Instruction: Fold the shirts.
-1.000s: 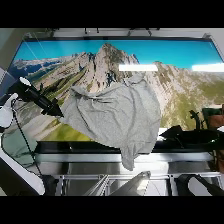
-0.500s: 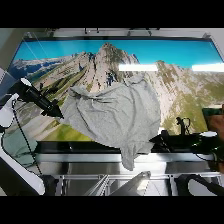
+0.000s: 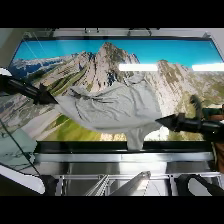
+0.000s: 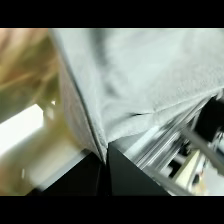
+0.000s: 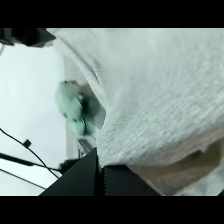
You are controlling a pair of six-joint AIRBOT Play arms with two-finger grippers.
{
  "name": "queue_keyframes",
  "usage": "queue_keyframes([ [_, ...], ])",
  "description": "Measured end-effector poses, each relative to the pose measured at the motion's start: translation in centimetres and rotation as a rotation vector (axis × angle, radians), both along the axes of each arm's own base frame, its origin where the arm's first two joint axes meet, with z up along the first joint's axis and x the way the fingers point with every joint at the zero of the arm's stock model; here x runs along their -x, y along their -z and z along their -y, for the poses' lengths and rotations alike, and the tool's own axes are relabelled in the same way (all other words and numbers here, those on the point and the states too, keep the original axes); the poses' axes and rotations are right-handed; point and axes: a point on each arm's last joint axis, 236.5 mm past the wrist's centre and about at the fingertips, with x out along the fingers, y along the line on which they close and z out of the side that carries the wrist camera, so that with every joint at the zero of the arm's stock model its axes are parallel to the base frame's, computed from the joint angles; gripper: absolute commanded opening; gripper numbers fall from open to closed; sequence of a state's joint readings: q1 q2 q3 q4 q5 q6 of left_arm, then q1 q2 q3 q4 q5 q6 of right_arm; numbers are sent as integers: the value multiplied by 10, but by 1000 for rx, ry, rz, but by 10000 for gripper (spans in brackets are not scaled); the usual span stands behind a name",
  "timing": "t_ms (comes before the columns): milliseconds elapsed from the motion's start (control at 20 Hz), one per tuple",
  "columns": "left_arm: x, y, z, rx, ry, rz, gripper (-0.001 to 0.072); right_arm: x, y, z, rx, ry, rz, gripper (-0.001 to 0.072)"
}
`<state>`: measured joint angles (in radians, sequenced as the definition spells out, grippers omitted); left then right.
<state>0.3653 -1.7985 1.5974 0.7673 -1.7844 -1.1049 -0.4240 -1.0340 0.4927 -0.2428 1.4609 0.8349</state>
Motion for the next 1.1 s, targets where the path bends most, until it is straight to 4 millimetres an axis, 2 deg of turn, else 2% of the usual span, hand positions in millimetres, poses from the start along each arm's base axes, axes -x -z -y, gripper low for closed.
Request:
queue_keyframes([
  [50,-5,-39,4,50,-22,107,21,-8,-31,9,1,28,93,18],
  [150,4,-133,18,171,-20,356,21,-16,-106,25,-10,99,308,17],
  [200,17,-185,26,235,-10,502,21,-16,-142,31,-17,133,410,17],
  [300,52,-273,38,312,4,771,21,-5,-216,38,-41,196,614,18],
  [350,75,-310,43,327,8,897,20,4,-246,38,-52,214,698,17],
  [400,94,-337,47,320,7,997,20,16,-277,36,-67,223,790,17],
  [500,128,-375,55,268,-6,1166,21,42,-326,26,-95,211,939,18],
  [650,157,-402,68,211,-15,1300,20,70,-372,14,-107,185,1079,18],
  [750,157,-406,67,218,-18,1317,19,73,-382,12,-93,183,1107,17],
  [800,153,-404,63,231,-27,1301,19,64,-377,15,-57,194,1088,17],
  [900,132,-389,48,238,-59,1226,20,40,-353,20,34,209,1007,17],
  [1000,105,-360,34,230,-74,1115,19,9,-318,24,119,210,897,17],
  [1100,73,-318,24,209,-74,978,20,-22,-277,28,189,205,787,17],
])
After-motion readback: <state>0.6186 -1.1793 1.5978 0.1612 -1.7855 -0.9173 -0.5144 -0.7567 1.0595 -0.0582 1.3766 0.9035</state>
